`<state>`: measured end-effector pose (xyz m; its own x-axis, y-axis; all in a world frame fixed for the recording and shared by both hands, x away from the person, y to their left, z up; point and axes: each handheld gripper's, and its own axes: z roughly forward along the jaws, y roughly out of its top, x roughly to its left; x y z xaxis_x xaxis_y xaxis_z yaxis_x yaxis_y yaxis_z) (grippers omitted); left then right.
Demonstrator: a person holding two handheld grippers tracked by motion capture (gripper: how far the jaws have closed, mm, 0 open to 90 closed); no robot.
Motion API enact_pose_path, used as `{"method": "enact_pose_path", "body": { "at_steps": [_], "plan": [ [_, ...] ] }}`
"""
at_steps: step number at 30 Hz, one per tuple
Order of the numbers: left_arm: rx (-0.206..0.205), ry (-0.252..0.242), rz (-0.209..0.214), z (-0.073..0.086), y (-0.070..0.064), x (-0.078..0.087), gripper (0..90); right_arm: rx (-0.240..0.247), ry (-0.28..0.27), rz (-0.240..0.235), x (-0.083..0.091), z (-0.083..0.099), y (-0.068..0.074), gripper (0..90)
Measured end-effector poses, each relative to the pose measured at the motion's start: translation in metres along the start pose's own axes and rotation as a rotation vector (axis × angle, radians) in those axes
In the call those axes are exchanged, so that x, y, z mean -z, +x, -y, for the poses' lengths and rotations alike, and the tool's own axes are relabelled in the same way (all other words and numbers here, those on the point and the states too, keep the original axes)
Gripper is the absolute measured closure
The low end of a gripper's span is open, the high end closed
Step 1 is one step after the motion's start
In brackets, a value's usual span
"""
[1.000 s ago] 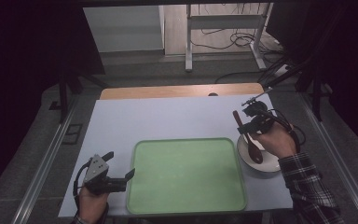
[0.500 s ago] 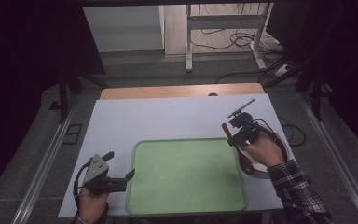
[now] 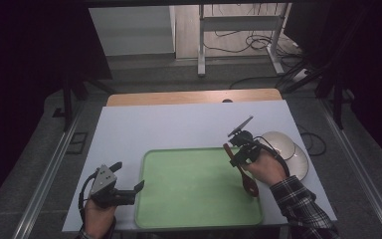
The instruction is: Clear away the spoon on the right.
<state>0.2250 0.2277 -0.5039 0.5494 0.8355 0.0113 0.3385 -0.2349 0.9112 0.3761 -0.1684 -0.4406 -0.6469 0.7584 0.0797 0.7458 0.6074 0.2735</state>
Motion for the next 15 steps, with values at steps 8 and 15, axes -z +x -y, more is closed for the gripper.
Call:
{"method": "enact_pose_path", "body": {
  "at_steps": [8,15],
  "plan": [
    [-0.001,-0.001,-0.002,0.000,0.000,0.000,1.7,-0.011,0.009,-0.023,-0.021,0.008,0.000,79.3],
    [-0.003,0.000,-0.004,0.000,0.000,0.000,1.7,-0.007,-0.025,-0.034,-0.026,0.017,-0.002,71.1]
  ]
}}
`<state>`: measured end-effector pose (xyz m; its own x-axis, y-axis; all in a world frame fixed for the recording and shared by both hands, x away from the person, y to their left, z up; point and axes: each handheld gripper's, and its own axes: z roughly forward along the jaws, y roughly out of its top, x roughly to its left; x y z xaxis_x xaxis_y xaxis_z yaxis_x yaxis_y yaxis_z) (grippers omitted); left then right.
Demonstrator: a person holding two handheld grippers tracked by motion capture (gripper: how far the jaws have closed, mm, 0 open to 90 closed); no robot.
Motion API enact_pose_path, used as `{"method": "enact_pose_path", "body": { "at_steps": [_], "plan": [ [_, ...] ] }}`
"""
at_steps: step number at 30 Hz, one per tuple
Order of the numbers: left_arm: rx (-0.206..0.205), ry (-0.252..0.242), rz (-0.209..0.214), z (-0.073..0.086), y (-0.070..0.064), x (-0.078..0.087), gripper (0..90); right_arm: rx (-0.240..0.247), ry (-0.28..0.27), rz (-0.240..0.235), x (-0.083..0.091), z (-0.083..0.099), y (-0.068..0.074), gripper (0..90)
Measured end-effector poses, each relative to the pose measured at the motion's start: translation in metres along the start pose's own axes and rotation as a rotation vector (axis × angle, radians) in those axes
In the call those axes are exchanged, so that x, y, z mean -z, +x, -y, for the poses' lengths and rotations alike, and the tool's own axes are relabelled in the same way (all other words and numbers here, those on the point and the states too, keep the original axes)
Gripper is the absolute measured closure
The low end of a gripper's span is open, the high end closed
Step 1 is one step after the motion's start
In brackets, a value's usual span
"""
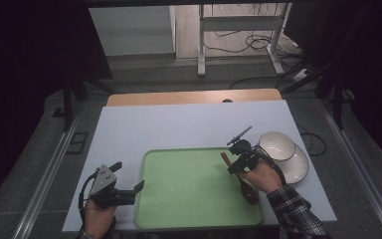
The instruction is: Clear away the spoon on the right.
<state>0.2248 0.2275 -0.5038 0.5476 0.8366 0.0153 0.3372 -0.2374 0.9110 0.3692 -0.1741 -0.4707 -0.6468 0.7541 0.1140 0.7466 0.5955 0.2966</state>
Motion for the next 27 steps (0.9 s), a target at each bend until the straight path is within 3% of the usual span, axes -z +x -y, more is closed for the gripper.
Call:
{"method": "enact_pose_path", "body": {
  "at_steps": [5,7,8,13,18,27],
  "plan": [
    [0.001,-0.003,-0.001,0.000,0.000,0.000,1.7,0.006,-0.046,0.009,0.007,0.003,-0.001,67.7],
    [0.002,-0.005,-0.002,0.000,0.000,0.001,1.7,0.029,-0.100,0.021,0.011,0.006,-0.001,69.0],
    [0.002,-0.005,-0.002,0.000,0.000,0.001,1.7,0.029,-0.100,0.021,0.011,0.006,-0.001,69.0],
    [0.002,-0.005,-0.002,0.000,0.000,0.001,1.7,0.090,-0.224,0.035,0.011,0.013,0.001,80.8],
    [0.001,-0.005,-0.002,0.000,0.000,0.001,1.8,0.132,-0.296,0.034,0.002,0.019,0.002,90.0],
    [0.001,-0.011,-0.004,0.000,0.000,0.001,1.8,0.177,-0.345,0.041,-0.014,0.024,0.010,90.0]
  ]
}}
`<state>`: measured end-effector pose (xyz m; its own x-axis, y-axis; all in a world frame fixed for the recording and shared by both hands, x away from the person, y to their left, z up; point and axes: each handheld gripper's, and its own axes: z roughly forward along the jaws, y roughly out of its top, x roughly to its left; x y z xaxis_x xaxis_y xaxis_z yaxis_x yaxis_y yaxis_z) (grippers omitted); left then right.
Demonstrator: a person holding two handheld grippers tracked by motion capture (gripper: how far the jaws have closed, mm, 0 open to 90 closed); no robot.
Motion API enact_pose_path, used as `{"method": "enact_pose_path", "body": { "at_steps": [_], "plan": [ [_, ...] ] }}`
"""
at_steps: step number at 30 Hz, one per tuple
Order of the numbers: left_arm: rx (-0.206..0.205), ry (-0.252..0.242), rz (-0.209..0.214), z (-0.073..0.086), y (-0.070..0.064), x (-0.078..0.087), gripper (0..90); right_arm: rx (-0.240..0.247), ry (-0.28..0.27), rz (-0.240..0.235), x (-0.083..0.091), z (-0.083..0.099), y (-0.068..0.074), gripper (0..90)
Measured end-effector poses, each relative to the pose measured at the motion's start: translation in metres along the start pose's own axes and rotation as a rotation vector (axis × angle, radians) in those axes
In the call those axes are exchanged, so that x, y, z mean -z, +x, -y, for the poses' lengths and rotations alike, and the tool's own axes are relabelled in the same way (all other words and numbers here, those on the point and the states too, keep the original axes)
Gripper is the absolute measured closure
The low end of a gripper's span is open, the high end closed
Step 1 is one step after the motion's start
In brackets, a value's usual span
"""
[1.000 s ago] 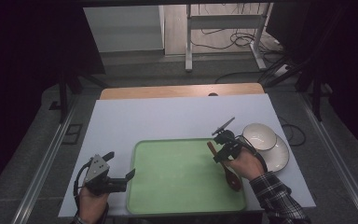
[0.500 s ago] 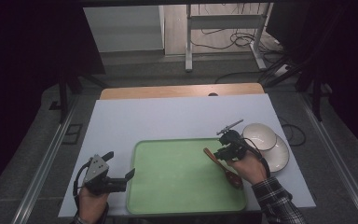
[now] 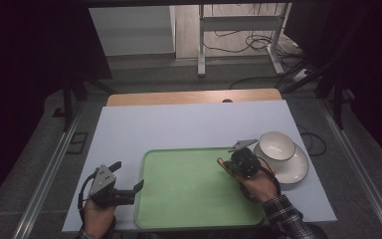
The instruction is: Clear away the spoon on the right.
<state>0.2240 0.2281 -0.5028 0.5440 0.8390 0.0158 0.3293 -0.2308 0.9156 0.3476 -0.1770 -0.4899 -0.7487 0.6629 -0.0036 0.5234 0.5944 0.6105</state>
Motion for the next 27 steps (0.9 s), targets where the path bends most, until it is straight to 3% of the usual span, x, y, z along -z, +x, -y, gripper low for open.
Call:
{"method": "enact_pose_path", "body": {
  "at_steps": [3,15,27],
  "plan": [
    [0.001,-0.001,0.001,0.000,0.000,0.000,1.9,0.020,0.006,0.006,-0.006,0.001,0.002,90.0],
    [0.000,-0.005,0.002,0.000,0.000,0.001,2.0,0.015,0.017,0.024,-0.022,0.002,0.001,90.0],
    [-0.008,-0.001,-0.001,0.000,-0.001,0.000,2.1,-0.052,0.012,0.071,-0.014,0.011,-0.019,90.0]
  ]
}}
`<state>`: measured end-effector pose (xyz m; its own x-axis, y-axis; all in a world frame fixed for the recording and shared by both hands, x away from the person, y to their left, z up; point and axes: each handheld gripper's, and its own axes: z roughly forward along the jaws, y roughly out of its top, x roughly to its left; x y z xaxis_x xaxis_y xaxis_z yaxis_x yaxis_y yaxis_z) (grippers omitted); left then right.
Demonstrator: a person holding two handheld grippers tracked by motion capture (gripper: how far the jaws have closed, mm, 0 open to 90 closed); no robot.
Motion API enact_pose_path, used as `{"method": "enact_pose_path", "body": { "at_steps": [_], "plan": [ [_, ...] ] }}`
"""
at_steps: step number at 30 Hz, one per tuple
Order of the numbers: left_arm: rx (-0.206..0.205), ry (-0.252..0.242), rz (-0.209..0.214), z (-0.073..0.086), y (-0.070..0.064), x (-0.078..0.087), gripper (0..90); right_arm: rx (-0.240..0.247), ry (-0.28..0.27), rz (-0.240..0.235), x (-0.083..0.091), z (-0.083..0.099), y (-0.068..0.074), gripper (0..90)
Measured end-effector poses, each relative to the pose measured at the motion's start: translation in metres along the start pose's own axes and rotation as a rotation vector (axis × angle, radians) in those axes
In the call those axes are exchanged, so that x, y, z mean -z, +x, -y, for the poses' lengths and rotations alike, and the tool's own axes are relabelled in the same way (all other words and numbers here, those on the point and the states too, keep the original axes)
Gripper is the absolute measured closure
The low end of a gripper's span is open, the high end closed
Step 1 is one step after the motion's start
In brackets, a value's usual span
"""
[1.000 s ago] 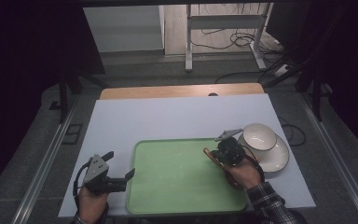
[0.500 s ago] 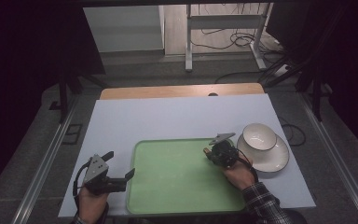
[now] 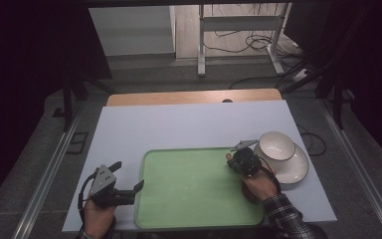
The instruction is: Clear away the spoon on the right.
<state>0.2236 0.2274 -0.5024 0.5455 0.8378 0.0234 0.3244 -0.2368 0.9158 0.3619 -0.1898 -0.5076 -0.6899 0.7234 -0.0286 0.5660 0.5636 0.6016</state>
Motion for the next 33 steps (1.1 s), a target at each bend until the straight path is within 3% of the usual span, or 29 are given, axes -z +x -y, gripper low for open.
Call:
{"method": "enact_pose_path", "body": {
  "at_steps": [18,33],
  "plan": [
    [0.001,-0.002,-0.003,0.000,0.000,0.001,2.2,-0.081,0.001,0.057,0.009,0.010,-0.024,90.0],
    [0.009,-0.008,0.005,0.000,0.001,0.001,2.1,-0.036,-0.034,0.028,0.013,0.007,-0.019,84.5]
  ]
}}
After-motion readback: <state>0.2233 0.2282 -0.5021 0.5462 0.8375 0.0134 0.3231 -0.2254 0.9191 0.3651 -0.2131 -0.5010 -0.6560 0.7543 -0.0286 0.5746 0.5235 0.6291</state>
